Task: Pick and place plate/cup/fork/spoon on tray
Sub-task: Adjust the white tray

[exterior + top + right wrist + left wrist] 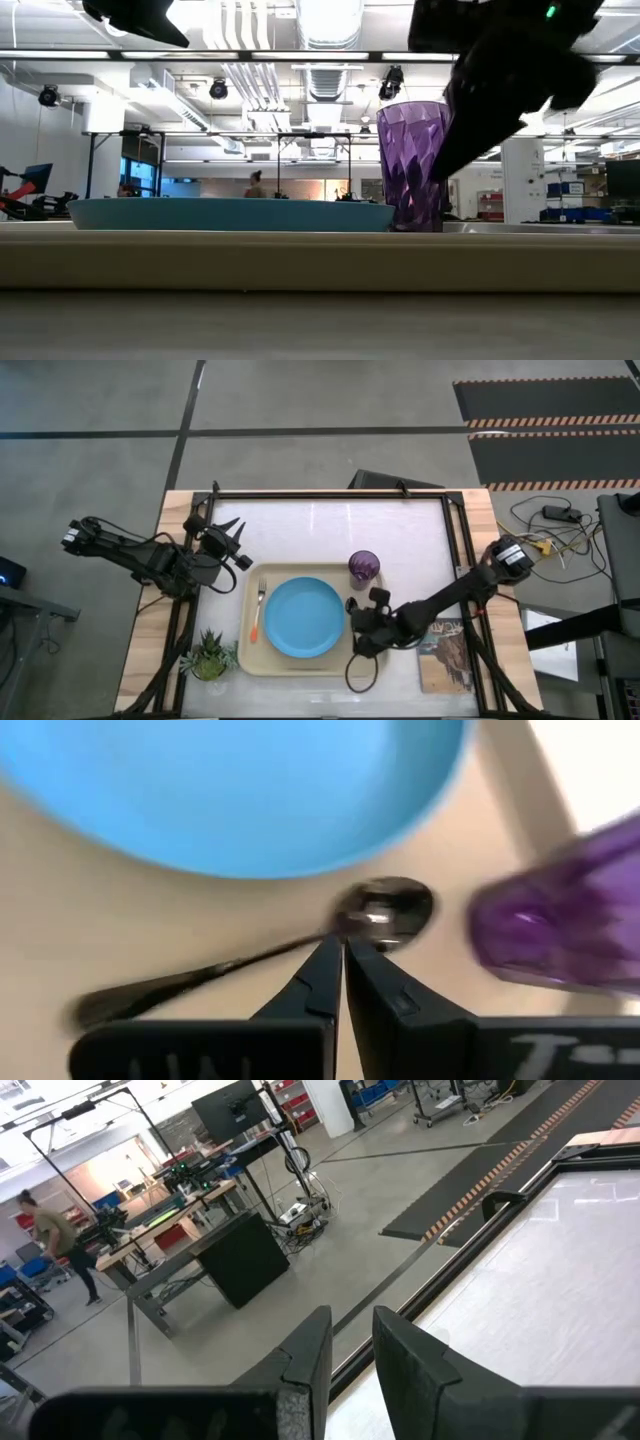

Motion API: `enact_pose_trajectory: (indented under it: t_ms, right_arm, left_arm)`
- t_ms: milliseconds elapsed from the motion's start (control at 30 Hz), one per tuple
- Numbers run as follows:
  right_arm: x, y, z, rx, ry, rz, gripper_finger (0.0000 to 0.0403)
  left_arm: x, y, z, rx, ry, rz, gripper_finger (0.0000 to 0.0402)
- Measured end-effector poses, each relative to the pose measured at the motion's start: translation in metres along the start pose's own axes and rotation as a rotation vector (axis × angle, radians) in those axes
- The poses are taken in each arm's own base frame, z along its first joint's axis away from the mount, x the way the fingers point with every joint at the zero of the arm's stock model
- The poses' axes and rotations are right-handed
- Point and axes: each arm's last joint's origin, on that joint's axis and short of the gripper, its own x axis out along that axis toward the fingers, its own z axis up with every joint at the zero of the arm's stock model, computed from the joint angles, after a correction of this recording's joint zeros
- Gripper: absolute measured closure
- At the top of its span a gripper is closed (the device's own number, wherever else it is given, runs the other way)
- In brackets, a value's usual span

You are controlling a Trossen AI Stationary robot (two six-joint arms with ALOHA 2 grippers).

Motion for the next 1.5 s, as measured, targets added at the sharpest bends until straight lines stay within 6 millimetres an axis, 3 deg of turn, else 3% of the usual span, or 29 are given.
enact_pose_trajectory:
  t_ms: [267, 367, 467, 600, 700, 900, 1267, 1500]
  right_arm:
    - [-0.018, 0.033, 0.002, -0.020, -0.040, 0.297, 0.0394]
    - [-0.023, 0.041, -0.004, -0.031, -0.045, 0.326, 0.0394]
    - [-0.027, 0.044, -0.014, -0.046, -0.003, 0.306, 0.0394]
    - [-0.028, 0.040, -0.025, -0.067, 0.046, 0.203, 0.0394]
    - [-0.024, 0.037, -0.031, -0.087, 0.059, 0.155, 0.0394]
    - [-0.011, 0.026, -0.050, -0.136, 0.079, 0.068, 0.0394]
    - [0.009, 0.004, -0.071, -0.060, 0.127, -0.023, 0.0394]
    - [0.016, -0.005, -0.069, -0.007, 0.144, -0.050, 0.0394]
  left_arm:
    - [0.000, 0.000, 0.000, -0.003, -0.001, 0.000, 0.0343]
    - [0.000, -0.001, 0.000, -0.012, 0.002, -0.021, 0.0343]
    - [-0.001, -0.008, -0.001, 0.006, 0.036, -0.273, 0.0344]
    - [0.002, -0.027, -0.005, 0.048, 0.102, -0.541, 0.0367]
    - [0.010, -0.042, -0.010, 0.108, 0.158, -0.589, 0.0395]
    - [0.037, -0.067, -0.026, 0.206, 0.317, -0.709, 0.0401]
    - [0.101, -0.077, -0.066, 0.254, 0.634, -0.693, 0.0401]
    - [0.117, -0.088, -0.086, 0.402, 0.706, -0.707, 0.0401]
